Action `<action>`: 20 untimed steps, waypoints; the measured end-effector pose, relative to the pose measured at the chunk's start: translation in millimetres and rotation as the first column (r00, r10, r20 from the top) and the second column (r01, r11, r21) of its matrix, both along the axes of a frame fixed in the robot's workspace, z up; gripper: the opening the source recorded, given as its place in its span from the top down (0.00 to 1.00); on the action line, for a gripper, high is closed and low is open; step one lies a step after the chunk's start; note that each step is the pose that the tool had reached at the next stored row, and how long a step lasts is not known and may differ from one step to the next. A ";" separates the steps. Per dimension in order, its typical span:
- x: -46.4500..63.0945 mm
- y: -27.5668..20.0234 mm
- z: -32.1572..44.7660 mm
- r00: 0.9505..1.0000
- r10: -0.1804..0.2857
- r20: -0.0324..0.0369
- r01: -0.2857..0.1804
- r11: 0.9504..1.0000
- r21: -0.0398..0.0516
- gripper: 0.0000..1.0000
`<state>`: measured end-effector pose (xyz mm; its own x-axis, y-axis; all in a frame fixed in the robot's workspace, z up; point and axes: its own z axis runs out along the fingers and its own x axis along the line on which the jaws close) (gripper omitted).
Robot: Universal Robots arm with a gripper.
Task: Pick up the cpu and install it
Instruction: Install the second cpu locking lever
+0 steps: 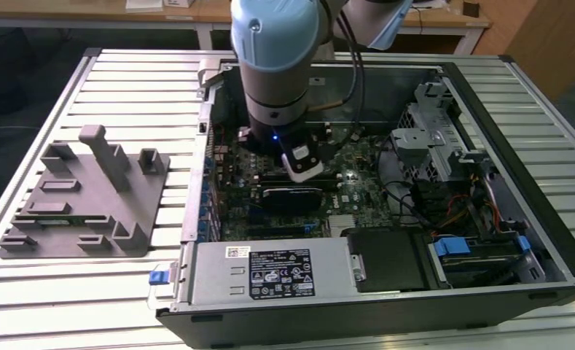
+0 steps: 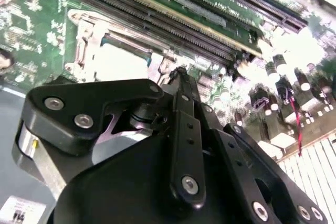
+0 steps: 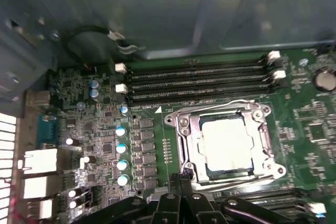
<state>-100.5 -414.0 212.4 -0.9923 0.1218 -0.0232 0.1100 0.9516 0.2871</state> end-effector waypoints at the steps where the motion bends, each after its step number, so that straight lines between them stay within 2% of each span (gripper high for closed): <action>1: 0.0 0.0 4.0 1.000 0.000 0.000 0.000 1.000 0.000 0.89; 5: 0.1 0.0 18.6 1.000 0.000 0.000 0.000 1.000 -0.001 0.89; 6: 0.1 0.0 20.7 1.000 -0.002 0.000 0.002 1.000 -0.004 0.89; 7: 0.1 0.1 21.7 1.000 -0.004 0.001 0.004 1.000 -0.011 0.89; 8: 0.3 0.2 22.0 1.000 -0.008 0.001 0.008 1.000 -0.025 0.89; 11: 1.4 0.7 22.4 1.000 -0.017 0.002 0.017 0.997 -0.076 0.89; 12: 2.2 1.6 22.4 1.000 -0.018 0.002 0.018 0.996 -0.086 0.89; 17: 9.4 9.4 22.3 1.000 -0.019 0.002 0.019 0.995 -0.093 0.89; 20: 13.7 15.0 22.2 1.000 -0.019 0.002 0.019 0.995 -0.102 0.89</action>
